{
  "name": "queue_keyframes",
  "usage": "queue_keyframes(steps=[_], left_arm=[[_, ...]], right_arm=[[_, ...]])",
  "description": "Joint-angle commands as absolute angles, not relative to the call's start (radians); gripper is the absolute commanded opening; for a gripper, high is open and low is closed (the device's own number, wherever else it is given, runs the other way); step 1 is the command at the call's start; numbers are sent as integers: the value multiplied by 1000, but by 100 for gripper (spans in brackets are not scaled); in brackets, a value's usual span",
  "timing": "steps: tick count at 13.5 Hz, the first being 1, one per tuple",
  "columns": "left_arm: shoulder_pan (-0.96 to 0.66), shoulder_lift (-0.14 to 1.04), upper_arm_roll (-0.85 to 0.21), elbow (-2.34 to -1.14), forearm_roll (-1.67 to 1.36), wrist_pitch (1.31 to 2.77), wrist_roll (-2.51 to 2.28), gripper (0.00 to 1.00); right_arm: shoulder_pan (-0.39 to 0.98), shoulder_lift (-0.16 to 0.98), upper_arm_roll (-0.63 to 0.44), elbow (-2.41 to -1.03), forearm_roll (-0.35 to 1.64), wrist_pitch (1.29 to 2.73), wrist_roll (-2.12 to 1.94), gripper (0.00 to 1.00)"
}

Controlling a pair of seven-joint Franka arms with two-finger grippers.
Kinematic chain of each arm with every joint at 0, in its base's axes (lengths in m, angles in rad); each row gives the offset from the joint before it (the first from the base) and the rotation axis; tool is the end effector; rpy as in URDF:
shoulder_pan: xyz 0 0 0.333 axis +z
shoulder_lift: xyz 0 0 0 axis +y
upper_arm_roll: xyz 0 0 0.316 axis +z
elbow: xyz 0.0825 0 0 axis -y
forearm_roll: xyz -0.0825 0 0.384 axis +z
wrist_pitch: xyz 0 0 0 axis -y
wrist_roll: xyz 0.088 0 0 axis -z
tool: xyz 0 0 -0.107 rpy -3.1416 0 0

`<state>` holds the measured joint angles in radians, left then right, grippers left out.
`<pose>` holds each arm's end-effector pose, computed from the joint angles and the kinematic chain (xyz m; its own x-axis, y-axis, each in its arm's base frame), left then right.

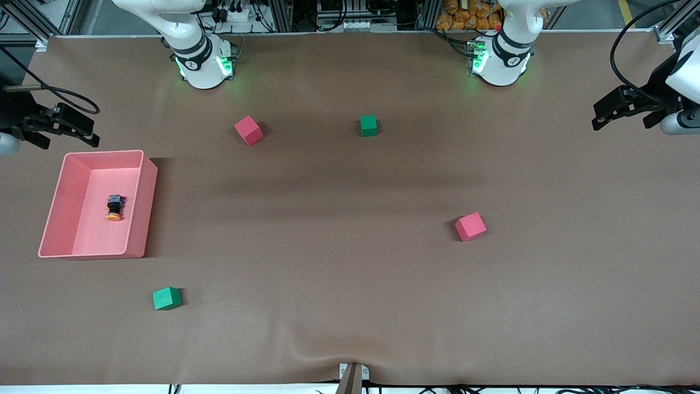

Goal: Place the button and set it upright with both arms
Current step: 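Reach the right gripper down into the pink tray toward the button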

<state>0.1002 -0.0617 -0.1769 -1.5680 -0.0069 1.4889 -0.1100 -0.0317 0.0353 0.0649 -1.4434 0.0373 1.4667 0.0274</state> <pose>0.5253 -0.0445 0.6515 0.9993 0.0333 -0.0178 0.0332 -0.9994 -0.0059 0.5546 0.0220 0.6554 0.9999 0.0097 -0.0129 0.0092 -0.9992 -0.0391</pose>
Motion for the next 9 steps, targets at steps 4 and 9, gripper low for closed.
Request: queue_keyframes(steps=[4, 9], left_arm=[[109, -66, -178, -1551, 2, 1483, -97, 100], [109, -66, -181, -1554, 29, 1453, -86, 100]], right_arm=[[-31, 43, 58, -1422, 25, 1453, 14, 100], [-66, 75, 54, -1425, 23, 1445, 15, 100]])
